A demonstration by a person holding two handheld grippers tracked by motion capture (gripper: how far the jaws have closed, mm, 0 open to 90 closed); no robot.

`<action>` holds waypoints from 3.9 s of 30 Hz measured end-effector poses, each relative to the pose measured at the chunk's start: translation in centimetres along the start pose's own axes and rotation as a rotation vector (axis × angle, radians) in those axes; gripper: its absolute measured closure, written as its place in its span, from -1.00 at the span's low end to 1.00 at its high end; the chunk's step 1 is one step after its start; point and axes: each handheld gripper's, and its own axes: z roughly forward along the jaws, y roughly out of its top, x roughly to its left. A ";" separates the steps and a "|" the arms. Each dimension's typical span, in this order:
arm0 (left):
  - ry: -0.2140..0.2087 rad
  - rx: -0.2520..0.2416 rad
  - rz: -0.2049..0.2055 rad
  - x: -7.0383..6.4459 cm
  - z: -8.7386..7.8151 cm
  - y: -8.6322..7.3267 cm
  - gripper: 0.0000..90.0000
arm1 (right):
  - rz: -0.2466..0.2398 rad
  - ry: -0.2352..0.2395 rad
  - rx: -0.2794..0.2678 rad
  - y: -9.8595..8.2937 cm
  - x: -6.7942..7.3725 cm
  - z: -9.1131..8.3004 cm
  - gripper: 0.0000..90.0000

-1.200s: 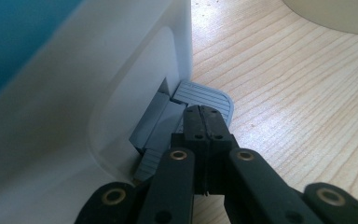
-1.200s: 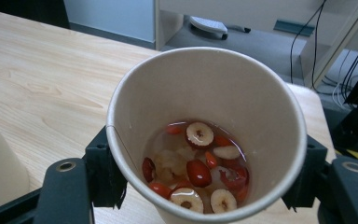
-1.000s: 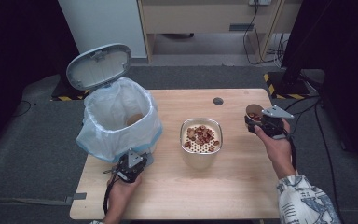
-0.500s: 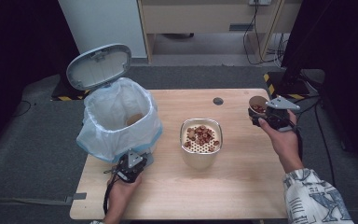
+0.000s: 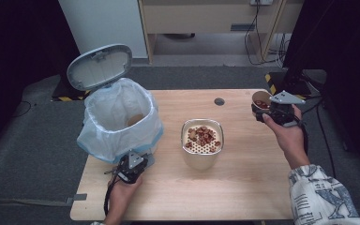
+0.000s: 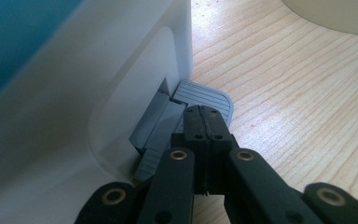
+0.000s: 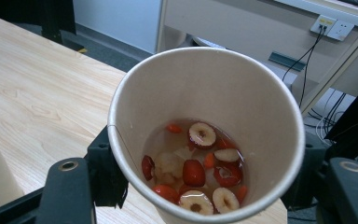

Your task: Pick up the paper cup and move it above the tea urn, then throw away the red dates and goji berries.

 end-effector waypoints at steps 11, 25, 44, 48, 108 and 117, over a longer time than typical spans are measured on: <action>-0.003 -0.002 -0.007 0.0 0.0 0.0 0.99 | -0.034 0.048 -0.027 1.1 -0.5 0.3 -0.27; 0.000 -0.002 -0.010 0.0 0.0 0.0 0.99 | -0.094 0.117 -0.058 3.1 -1.9 2.1 -0.27; 0.009 -0.003 0.006 -0.2 -0.1 0.0 0.99 | -0.164 0.162 -0.087 5.3 -1.8 2.4 -0.27; 0.009 -0.004 0.004 -0.2 -0.1 0.0 0.99 | -0.175 0.164 -0.089 5.9 -1.8 2.2 -0.27; 0.005 -0.008 -0.009 -0.2 0.0 0.0 0.99 | -0.526 0.205 -0.129 12.0 5.3 0.2 -0.27; 0.004 -0.008 -0.009 -0.2 0.0 0.0 0.99 | -0.550 0.227 -0.132 12.1 6.4 0.1 -0.27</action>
